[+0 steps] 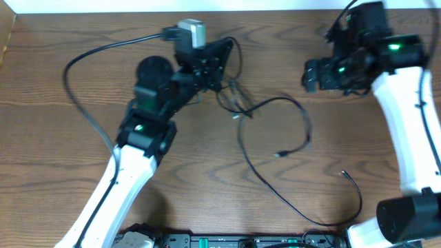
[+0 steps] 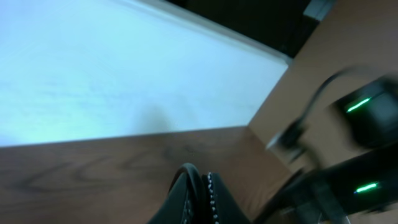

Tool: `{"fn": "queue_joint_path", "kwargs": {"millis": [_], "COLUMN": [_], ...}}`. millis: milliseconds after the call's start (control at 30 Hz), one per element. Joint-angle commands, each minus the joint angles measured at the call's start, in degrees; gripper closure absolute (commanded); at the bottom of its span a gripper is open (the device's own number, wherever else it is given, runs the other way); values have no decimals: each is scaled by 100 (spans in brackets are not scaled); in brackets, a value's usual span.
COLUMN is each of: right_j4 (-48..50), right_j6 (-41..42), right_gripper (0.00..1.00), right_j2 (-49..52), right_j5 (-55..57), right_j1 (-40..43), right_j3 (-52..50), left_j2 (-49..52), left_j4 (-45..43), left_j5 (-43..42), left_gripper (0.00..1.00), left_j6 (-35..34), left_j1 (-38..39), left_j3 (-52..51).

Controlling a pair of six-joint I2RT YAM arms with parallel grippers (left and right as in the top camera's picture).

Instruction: Untangle cables

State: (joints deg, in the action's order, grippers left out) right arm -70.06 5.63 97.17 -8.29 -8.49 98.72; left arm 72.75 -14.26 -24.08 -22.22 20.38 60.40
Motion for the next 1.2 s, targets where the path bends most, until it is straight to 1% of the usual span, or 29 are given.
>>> {"fn": "queue_joint_path", "kwargs": {"millis": [0,133,200,267,433,533,633,733,800,867,933,1000,1100,1133,1167], "right_j4": [623,1364,1585,1779,2461,2868,3298,3368,3366,3348,3307,3206,3161,3198,3248], "right_j6": [48,-160,-72,188,876,1491,1812,2020,2039,2050,2044,1950,1897,1899,1954], "right_gripper": [1,1,1,1,1,1,1,2,7,14,15,19,19,16,16], "right_j2": [46,46,46,46,46,46,46,46,46,46,46,46,46,46,46], "right_j5": [-686,-1370,-1593,-1661,-1565,-1056,-730,-317,-232,-236,-284,-291,-367,-396,-393], "right_j1": [-264,-590,-782,-1008,-1578,-1759,-1847,-1862,-1860,-1867,-1906,-1993,-2203,-2280,-2369], "right_j3": [-789,-1460,-1718,-1956,-2437,-2618,-2776,-2826,-2828,-2830,-2830,-2835,-2887,-2920,-2970], "left_j2": [-356,-492,-498,-494,-494,-494,-501,-518,-538,-575,-603,-619,-621,-621,-621], "left_j4": [144,179,179,184,181,190,205,225,225,225,225,225,225,225,225], "left_j5": [-74,-74,-74,-74,-76,-107,-256,-271,-271,-271,-267,-243,-243,-243,-243], "left_gripper": [92,92,92,92,92,92,92,92,92,92,92,92,92,92,92], "left_j6": [101,103,101,101,96,94,50,50,50,50,52,55,55,55,55], "left_j1": [-114,-114,-114,-114,-114,-111,-107,-107,-107,-107,-107,-107,-107,-107,-107], "left_j3": [149,153,160,160,162,162,162,166,175,177,177,177,177,177,177]}}
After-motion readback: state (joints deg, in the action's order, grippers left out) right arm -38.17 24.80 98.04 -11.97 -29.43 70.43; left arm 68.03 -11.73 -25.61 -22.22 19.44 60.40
